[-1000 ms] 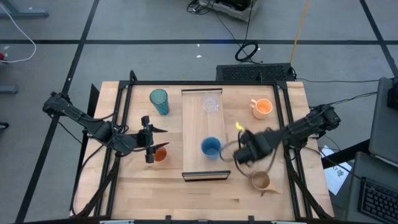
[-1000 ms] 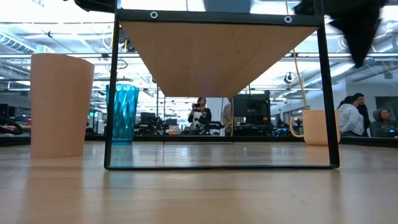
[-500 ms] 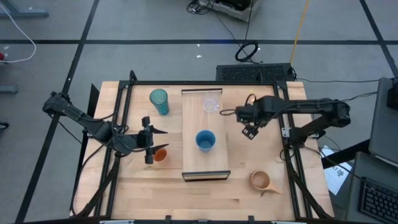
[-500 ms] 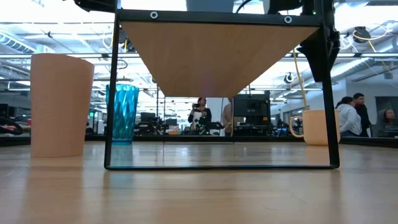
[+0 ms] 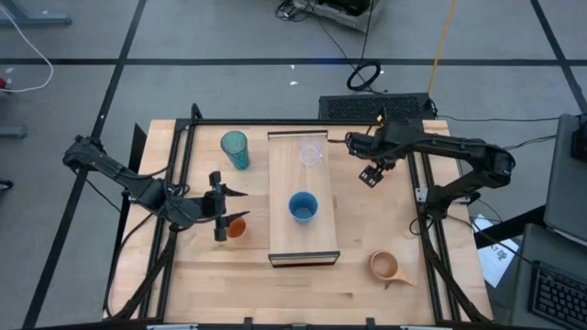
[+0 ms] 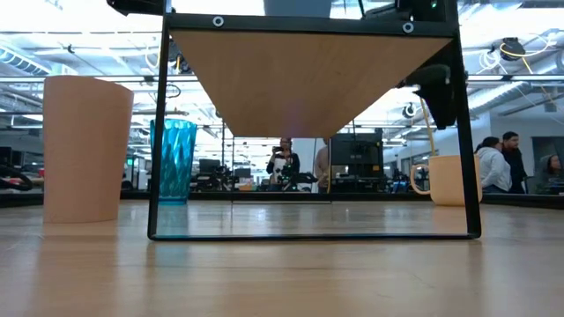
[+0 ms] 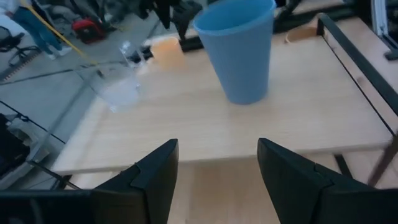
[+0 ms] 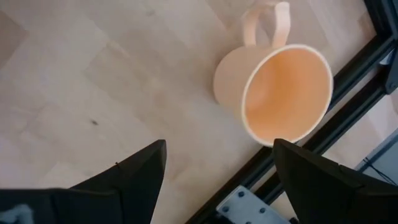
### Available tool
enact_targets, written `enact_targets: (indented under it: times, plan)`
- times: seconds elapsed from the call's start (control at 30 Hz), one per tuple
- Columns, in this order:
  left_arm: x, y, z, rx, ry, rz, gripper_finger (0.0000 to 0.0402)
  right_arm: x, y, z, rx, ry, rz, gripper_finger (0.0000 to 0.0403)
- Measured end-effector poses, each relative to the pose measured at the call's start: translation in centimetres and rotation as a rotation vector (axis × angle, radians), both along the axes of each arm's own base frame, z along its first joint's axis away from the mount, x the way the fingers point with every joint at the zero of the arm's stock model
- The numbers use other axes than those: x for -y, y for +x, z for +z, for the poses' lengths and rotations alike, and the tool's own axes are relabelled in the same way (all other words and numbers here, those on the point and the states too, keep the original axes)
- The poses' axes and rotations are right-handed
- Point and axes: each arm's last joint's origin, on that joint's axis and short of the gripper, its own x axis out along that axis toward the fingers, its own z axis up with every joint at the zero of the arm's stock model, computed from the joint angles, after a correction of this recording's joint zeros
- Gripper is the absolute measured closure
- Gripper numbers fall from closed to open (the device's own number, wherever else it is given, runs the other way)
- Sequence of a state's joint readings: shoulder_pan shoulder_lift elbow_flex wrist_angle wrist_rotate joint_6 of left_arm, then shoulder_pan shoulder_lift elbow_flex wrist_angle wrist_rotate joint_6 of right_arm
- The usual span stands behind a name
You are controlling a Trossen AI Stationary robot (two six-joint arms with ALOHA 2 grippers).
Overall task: Stack small to large cups/mugs on shelf
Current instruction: Put the light blue cup on the shelf
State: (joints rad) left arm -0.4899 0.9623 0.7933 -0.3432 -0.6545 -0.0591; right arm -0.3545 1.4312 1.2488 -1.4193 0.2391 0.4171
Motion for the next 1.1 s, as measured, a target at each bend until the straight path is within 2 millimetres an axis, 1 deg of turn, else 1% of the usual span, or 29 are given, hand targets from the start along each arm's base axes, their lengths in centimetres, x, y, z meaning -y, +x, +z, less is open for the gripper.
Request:
enact_targets:
  times: [0.07, 0.17, 0.23, 0.33, 0.43, 0.6, 0.73, 0.83, 1.0, 1.1]
  plan:
    - [-0.3, 0.6, 0.2, 0.036, 0.006, 0.034, 0.0179, 0.5, 0.1, -0.2, -0.006, 0.004, 0.001, 0.0118]
    - [-0.8, 2.2, 0.1, 0.074, 0.007, 0.070, 0.0179, 0.8, 0.1, -0.4, -0.012, 0.009, -0.001, 0.0118]
    - [-1.1, 3.6, -0.1, 0.098, 0.008, 0.051, 0.0179, 0.8, 0.0, -0.3, -0.016, 0.011, -0.005, 0.0118]
    - [-1.6, 5.6, -1.0, 0.098, 0.009, 0.020, 0.0182, 0.4, -0.3, 0.0, -0.018, 0.012, -0.014, 0.0118]
    - [-2.2, 7.2, -1.8, 0.106, 0.008, 0.052, 0.0200, 0.1, -0.6, 0.4, -0.010, 0.009, -0.007, 0.0118]
    - [-3.4, 9.3, -2.8, 0.146, 0.005, 0.112, 0.0244, -0.2, -1.2, 1.1, 0.029, -0.006, -0.008, 0.0118]
    - [-4.1, 10.6, -3.7, 0.169, 0.015, 0.139, 0.0270, -0.4, -1.6, 1.6, 0.058, -0.017, -0.018, 0.0118]
    - [-4.5, 11.4, -4.3, 0.181, 0.010, 0.150, 0.0281, -0.5, -2.0, 2.0, 0.075, -0.024, -0.024, 0.0118]
    - [-4.6, 12.2, -5.0, 0.195, -0.036, 0.092, 0.0284, -0.7, -2.5, 2.5, 0.101, -0.034, -0.025, 0.0118]
    - [-4.5, 12.3, -5.0, 0.203, -0.055, 0.051, 0.0284, -0.8, -2.5, 2.6, 0.106, -0.036, -0.025, 0.0118]
